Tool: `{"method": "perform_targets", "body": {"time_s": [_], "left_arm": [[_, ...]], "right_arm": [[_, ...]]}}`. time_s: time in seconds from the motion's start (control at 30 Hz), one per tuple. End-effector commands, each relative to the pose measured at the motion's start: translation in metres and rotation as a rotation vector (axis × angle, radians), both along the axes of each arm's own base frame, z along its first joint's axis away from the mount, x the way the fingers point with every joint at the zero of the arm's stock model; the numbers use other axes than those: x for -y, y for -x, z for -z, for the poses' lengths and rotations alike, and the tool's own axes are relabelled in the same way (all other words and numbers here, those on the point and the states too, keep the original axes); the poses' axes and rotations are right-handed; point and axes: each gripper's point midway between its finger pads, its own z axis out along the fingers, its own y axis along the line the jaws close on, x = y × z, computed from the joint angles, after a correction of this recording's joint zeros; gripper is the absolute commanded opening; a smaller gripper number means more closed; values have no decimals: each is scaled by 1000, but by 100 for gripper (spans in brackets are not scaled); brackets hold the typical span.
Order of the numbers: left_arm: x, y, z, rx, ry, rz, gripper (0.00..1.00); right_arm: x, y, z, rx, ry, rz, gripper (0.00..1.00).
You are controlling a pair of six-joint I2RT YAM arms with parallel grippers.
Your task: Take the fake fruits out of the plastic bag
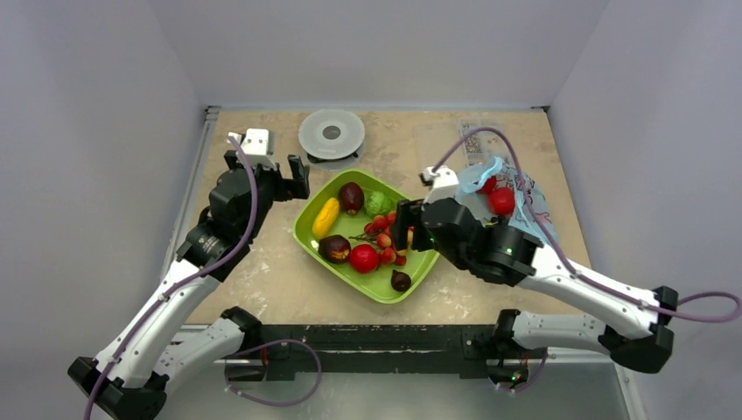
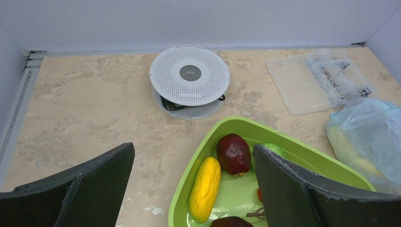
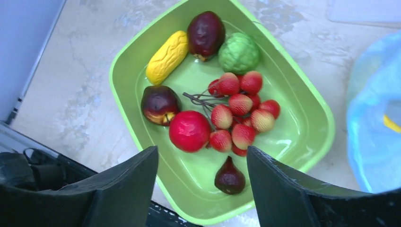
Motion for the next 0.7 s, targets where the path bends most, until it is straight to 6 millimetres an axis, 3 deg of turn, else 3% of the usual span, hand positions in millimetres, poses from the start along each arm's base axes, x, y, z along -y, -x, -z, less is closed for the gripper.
{"method": "perform_targets", "body": {"time_s": [0.0, 0.2, 0.37, 0.43, 0.53, 0.67], "left_arm": [[-1, 2, -28, 58, 51, 3, 97], [0, 1, -26, 51, 53, 5, 98], [3, -1, -22, 38, 48, 10, 98], [3, -1, -21, 35, 46, 10, 98], [3, -1, -21, 36, 50, 14, 98], [5, 0, -21, 32, 49, 21, 99]], "right_arm": [[44, 8, 38, -42, 74, 120, 65], [124, 15, 64, -95, -49, 507, 56], [181, 9, 62, -49, -199, 724, 55], [192, 5, 54, -6, -226, 780, 53], [211, -6, 52, 43, -189, 903, 59], [220, -35, 50, 96, -150, 926, 64]]}}
